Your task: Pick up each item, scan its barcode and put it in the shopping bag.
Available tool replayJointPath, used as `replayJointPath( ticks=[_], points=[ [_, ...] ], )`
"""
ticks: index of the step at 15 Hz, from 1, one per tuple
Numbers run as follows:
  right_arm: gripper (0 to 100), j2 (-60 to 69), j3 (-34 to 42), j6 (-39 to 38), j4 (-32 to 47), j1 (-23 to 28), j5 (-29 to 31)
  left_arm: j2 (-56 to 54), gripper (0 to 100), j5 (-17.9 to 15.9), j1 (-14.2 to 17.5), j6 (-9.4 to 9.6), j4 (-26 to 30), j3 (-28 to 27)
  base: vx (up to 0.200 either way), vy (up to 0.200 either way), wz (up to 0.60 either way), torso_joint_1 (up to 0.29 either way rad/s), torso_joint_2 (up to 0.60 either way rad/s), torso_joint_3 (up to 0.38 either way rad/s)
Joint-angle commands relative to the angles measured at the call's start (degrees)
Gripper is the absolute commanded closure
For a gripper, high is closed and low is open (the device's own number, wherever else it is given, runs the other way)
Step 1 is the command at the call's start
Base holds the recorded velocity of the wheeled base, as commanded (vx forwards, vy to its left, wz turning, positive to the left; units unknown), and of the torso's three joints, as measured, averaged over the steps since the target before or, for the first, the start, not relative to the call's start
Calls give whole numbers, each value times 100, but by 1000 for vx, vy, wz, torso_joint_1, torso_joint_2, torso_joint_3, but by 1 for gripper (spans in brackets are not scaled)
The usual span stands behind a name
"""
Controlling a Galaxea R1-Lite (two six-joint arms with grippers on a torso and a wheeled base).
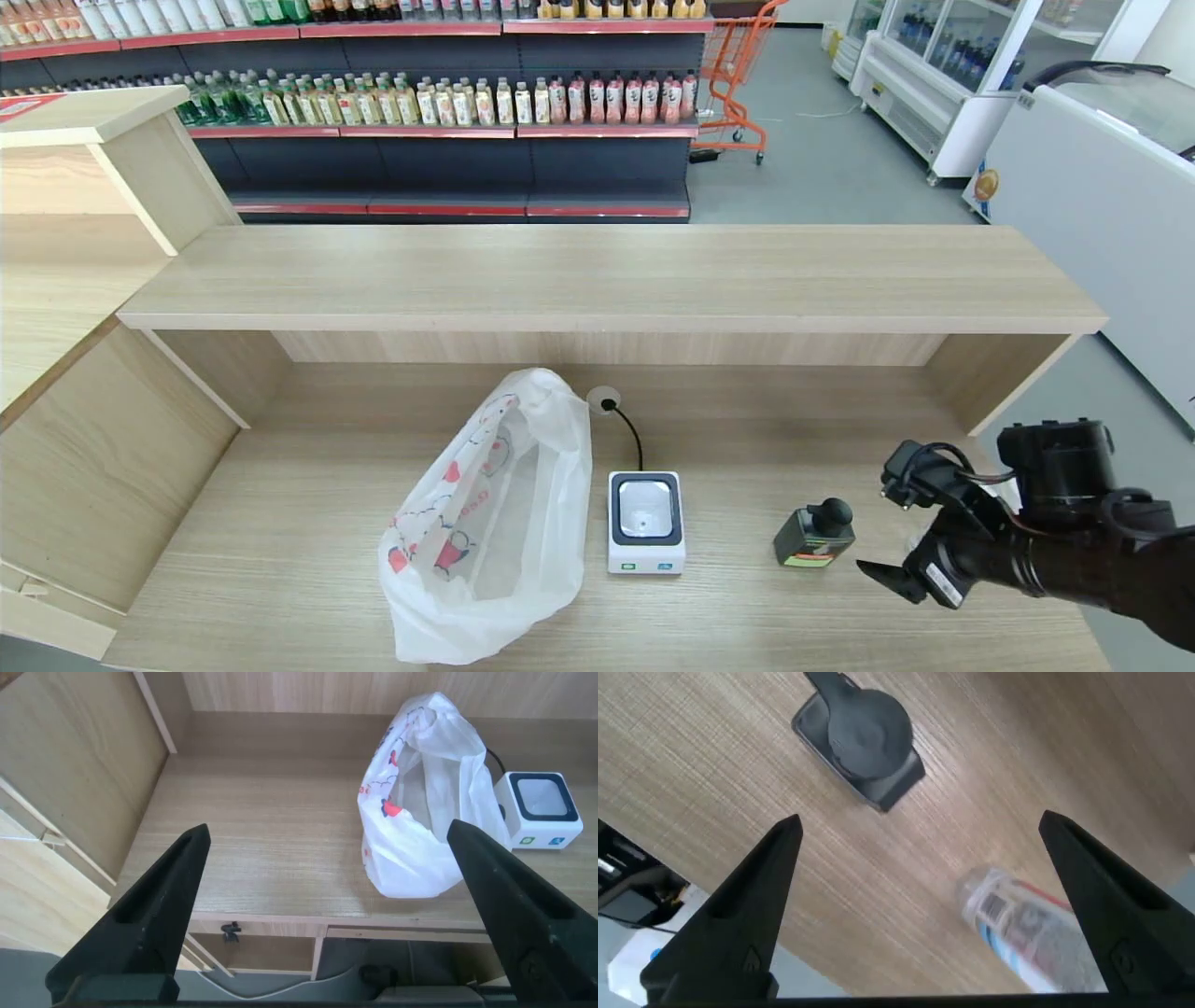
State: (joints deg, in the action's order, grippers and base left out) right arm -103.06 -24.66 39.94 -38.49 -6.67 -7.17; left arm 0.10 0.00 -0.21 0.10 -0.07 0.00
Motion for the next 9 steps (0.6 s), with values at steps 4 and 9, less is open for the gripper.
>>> replayJointPath(
  ticks=[4, 9],
  points=[
    [0, -1331, -663, 621, -159, 43, -584, -1, 0, 0, 3, -1, -1, 0, 0, 0, 0, 0, 0, 0],
    [0, -1885, -1252, 621, -159, -10, -1120, -1, 0, 0, 12, -1, -1, 0, 0, 0, 0, 0, 0, 0]
  ],
)
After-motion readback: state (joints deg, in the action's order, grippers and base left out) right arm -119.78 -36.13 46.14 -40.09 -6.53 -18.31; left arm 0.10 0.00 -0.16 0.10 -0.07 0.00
